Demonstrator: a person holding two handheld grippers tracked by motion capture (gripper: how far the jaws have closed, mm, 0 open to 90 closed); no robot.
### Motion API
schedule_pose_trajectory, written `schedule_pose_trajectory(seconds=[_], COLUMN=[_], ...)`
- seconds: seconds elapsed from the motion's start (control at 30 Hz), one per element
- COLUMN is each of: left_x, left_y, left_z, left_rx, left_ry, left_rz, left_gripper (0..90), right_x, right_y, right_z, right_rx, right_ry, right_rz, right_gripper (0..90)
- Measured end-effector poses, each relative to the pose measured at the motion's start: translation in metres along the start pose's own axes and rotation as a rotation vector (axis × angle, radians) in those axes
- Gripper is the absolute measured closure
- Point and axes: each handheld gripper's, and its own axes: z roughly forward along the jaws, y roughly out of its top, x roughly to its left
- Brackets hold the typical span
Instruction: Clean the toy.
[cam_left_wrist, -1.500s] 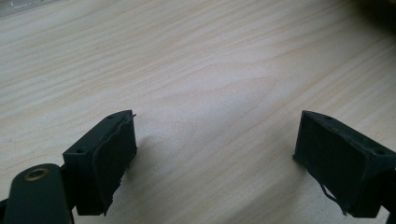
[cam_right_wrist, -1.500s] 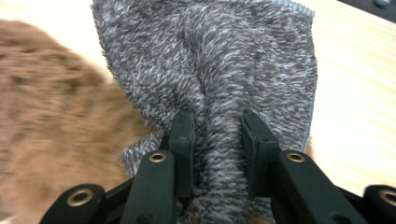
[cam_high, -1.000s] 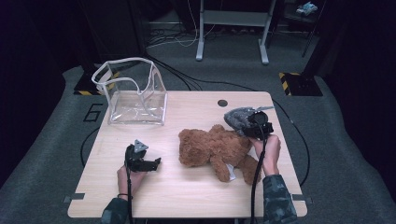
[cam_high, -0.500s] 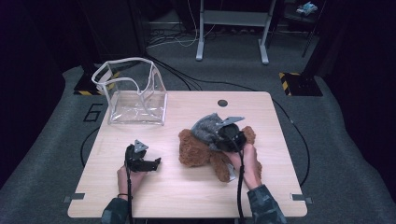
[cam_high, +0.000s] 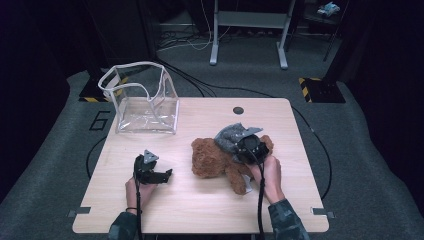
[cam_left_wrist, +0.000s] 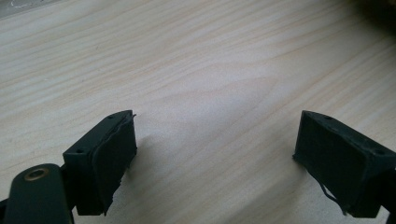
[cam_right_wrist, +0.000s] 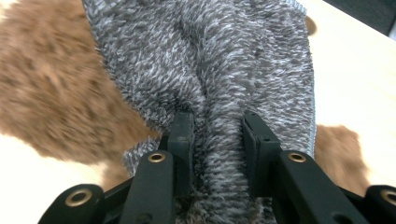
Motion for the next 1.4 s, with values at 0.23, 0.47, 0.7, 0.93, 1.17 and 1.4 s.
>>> schedule_pose_trajectory(seconds=[0.23, 0.47, 0.7, 0.93, 1.17, 1.4], left_x=[0.000, 0.000, 0.000, 0.000, 0.000, 0.000], left_y=[0.000, 0.000, 0.000, 0.000, 0.000, 0.000], left_z=[0.000, 0.000, 0.000, 0.000, 0.000, 0.000], left_rx=[0.000, 0.000, -0.001, 0.002, 0.002, 0.001], left_ry=[0.000, 0.000, 0.001, 0.001, 0.002, 0.001], left_rz=[0.000, 0.000, 0.000, 0.003, 0.003, -0.005], left_gripper=[12.4, 12.4, 12.4, 12.4, 12.4, 12.4], right_x=[-0.029, -0.040, -0.017, 0.026, 0.015, -0.021], right_y=[-0.016, -0.027, -0.012, 0.010, 0.006, -0.012], right_z=[-0.015, -0.013, -0.023, 0.001, 0.002, -0.011], right_rx=[-0.010, -0.016, -0.089, -0.054, -0.020, -0.013], right_ry=[-0.056, -0.076, 0.019, 0.092, 0.040, -0.021], right_rz=[0.082, 0.122, 0.103, -0.061, -0.034, 0.051], right_gripper=[68.5, 68.5, 68.4, 68.2, 68.5, 68.5])
